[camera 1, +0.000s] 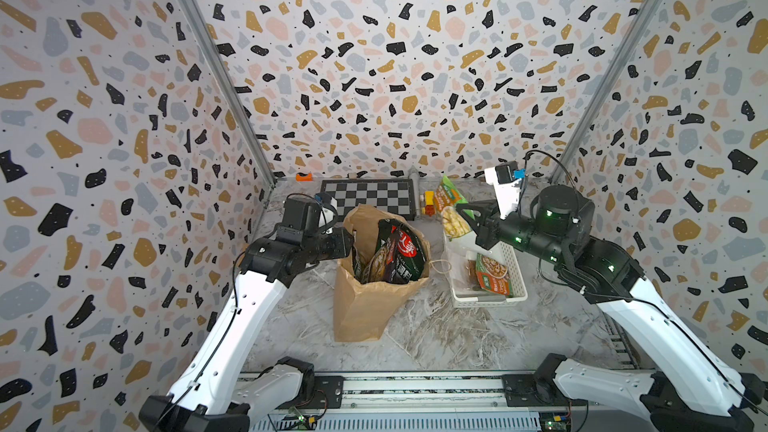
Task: Place the condiment packets inside the bag
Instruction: Place the condiment packet in the paper bag.
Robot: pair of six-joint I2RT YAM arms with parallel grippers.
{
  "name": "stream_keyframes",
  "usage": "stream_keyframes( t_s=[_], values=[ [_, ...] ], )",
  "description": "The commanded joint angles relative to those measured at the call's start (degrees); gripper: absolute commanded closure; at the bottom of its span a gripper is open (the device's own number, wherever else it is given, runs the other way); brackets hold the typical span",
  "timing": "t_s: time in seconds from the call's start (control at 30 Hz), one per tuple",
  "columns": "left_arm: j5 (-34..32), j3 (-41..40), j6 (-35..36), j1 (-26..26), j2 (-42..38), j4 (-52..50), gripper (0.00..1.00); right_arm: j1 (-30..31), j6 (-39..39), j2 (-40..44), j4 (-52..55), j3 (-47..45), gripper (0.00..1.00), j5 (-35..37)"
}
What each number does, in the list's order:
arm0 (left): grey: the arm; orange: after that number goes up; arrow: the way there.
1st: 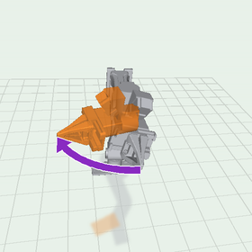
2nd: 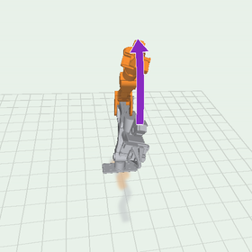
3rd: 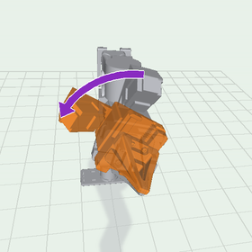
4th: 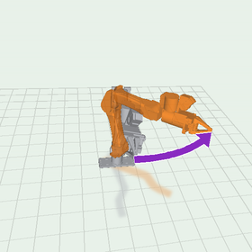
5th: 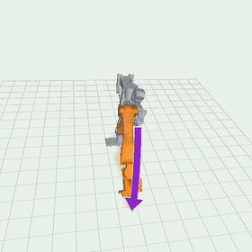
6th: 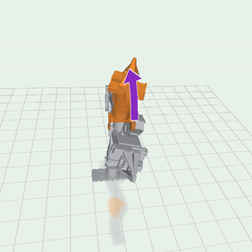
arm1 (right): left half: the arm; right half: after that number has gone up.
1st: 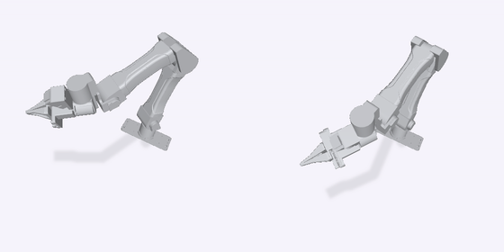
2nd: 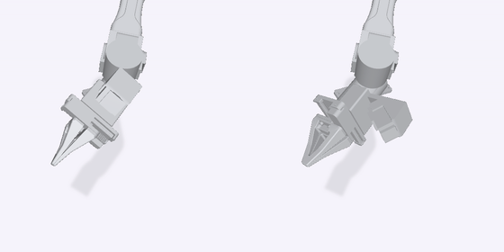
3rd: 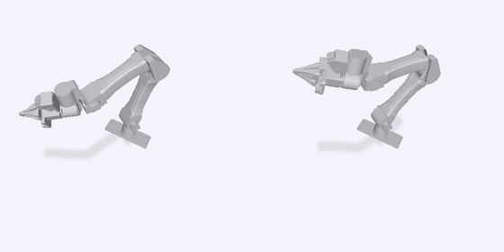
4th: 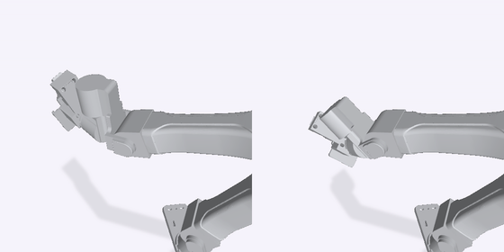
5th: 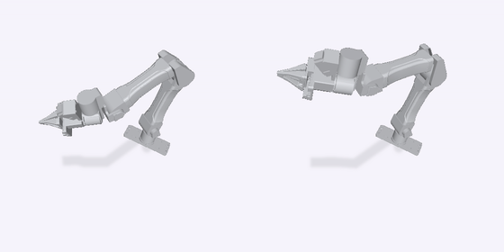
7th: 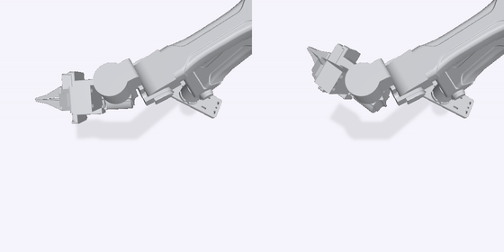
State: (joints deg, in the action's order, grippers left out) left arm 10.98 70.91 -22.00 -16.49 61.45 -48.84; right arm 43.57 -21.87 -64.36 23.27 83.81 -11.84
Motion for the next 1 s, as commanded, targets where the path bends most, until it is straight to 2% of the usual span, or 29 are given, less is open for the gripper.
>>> stream_keyframes(
  t_s=[0.0, 0.13, 0.27, 0.5, 0.6, 0.77, 0.87, 0.97],
  values=[
    [-2.9, 1.1, 1.0, -0.2, -2.8, -1.5, 0.65, 1.7, -9.3, -5.3, -13.0, -0.4, 1.00, -12.9],
    [-2.1, 0.9, 0.9, -0.2, -4.1, -1.7, 0.68, 3.9, -14.4, -10.2, -21.9, -2.1, 1.00, -12.1],
    [-0.8, 0.2, 1.0, -0.2, -4.6, -0.9, 0.77, 6.5, -20.1, -16.8, -30.1, -3.6, 1.00, -13.8],
    [0.0, 0.1, 1.2, -0.2, -4.5, -0.4, 0.99, 9.8, -29.2, -24.0, -40.1, -8.6, 1.00, -13.0],
    [0.1, 0.4, 1.3, -0.2, -4.3, -0.2, 1.00, 11.6, -31.5, -26.0, -42.0, -10.1, 1.00, -10.5],
    [0.2, 0.6, 1.3, -0.2, -4.2, -0.2, 1.00, 13.0, -32.0, -28.2, -38.0, -10.8, 1.00, -6.7],
    [0.1, 0.8, 1.3, -0.2, -4.2, -0.4, 1.00, 12.9, -30.1, -27.8, -35.2, -11.2, 0.86, -5.9],
    [0.3, 0.7, 1.4, -0.2, -4.2, -0.5, 1.00, 12.9, -24.8, -24.4, -29.6, -11.0, 0.72, -3.3]
  ],
)
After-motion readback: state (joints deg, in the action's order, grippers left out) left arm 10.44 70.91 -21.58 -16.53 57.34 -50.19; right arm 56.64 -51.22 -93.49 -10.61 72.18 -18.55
